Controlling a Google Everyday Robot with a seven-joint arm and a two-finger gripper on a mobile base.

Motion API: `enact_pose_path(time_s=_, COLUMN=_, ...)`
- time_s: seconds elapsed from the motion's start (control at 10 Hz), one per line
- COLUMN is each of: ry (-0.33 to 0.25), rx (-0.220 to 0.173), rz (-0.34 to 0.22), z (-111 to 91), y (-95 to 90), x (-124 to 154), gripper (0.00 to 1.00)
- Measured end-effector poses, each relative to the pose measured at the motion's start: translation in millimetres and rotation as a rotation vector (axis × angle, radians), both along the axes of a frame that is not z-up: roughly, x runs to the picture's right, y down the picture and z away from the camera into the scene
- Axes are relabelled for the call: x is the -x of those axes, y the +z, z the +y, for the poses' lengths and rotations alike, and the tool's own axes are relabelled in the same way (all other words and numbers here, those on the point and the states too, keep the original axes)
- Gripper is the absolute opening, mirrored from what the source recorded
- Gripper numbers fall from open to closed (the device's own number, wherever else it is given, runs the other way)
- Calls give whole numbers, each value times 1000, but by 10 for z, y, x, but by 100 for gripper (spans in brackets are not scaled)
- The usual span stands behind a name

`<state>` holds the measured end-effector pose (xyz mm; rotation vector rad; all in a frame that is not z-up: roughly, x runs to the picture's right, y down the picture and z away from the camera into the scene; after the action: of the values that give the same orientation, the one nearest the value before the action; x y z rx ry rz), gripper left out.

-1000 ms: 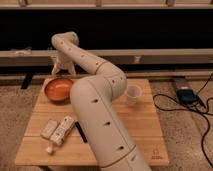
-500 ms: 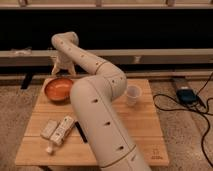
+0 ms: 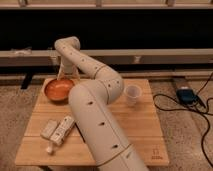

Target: Drag the ceramic bowl in a circle

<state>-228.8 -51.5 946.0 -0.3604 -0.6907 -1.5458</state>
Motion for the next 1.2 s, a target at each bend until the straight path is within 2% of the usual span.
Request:
enact_pose_path(time_s=0.2, ry=-18, rx=26, rz=16, z=162, y=61, x=-36, gripper=80)
enact_pose_path(time_s=0.6, ry=-42, rx=38, rz=24, z=360, y=141, x=113, gripper=80)
enact_pose_path(time_s=1.0, ry=-44, rx=55, rz=61, z=563, y=327, x=96, gripper=80)
enact_pose_path(time_s=1.2, ry=-28, rx=63, rz=79, z=604, y=382, x=24, gripper=66)
